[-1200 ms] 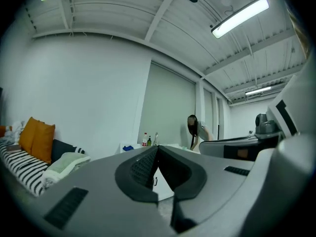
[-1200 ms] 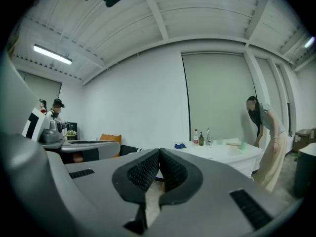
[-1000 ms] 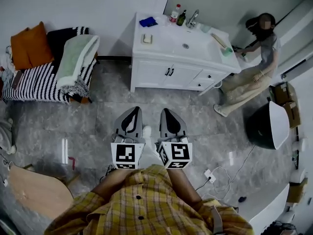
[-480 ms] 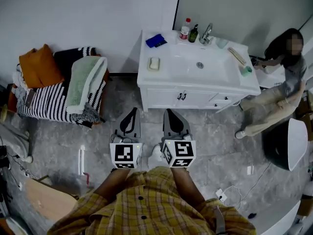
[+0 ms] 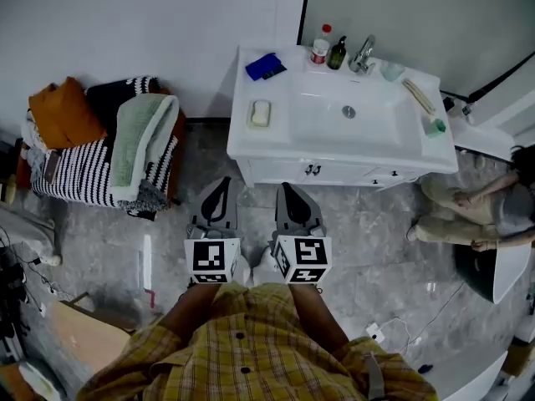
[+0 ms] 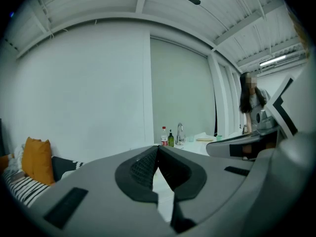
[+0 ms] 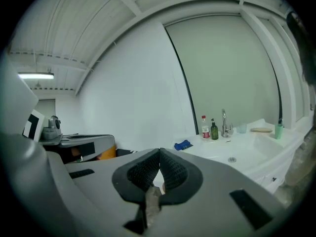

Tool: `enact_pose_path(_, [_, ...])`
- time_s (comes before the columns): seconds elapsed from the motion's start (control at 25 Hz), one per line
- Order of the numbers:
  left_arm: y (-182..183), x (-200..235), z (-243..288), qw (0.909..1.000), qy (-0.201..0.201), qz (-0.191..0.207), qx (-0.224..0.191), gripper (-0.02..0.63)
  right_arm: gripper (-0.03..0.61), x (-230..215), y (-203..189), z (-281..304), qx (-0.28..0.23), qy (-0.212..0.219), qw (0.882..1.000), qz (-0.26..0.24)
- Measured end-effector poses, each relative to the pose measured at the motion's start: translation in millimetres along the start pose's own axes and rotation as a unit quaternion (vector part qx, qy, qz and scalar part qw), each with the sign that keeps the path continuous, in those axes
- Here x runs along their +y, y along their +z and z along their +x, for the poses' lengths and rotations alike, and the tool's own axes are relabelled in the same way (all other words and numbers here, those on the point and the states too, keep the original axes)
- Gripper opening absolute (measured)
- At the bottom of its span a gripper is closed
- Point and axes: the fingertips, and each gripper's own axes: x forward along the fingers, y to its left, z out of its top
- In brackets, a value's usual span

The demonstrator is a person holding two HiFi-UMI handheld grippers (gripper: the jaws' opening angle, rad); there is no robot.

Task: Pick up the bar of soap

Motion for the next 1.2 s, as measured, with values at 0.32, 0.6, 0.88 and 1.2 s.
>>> enact_pose_path(0.32, [1, 26, 69, 0.9998, -0.015, -0.01, -0.008, 0.01, 0.02, -22, 8, 63, 0.014, -0.021, 1.0, 0.003])
enact_pose_path(0.6, [34, 68, 164, 0.9968, -0.064, -0.029, -0.038, 0.011, 0.02, -37, 45, 147, 0.013, -0.066, 0.998, -0.007])
enact_pose_path(0.88, [47, 120, 235, 0.9933, -0.103, -0.04, -0.033, 0.01, 0.02, -39, 38, 237, 0.094, -0.083, 0.991, 0.047])
enact_pose_path(1.2, [37, 160, 285, 0.9893, -0.133, -0.058, -0.012, 0.011, 0.02, -47, 12, 305, 0.167, -0.123, 0.976, 0.06])
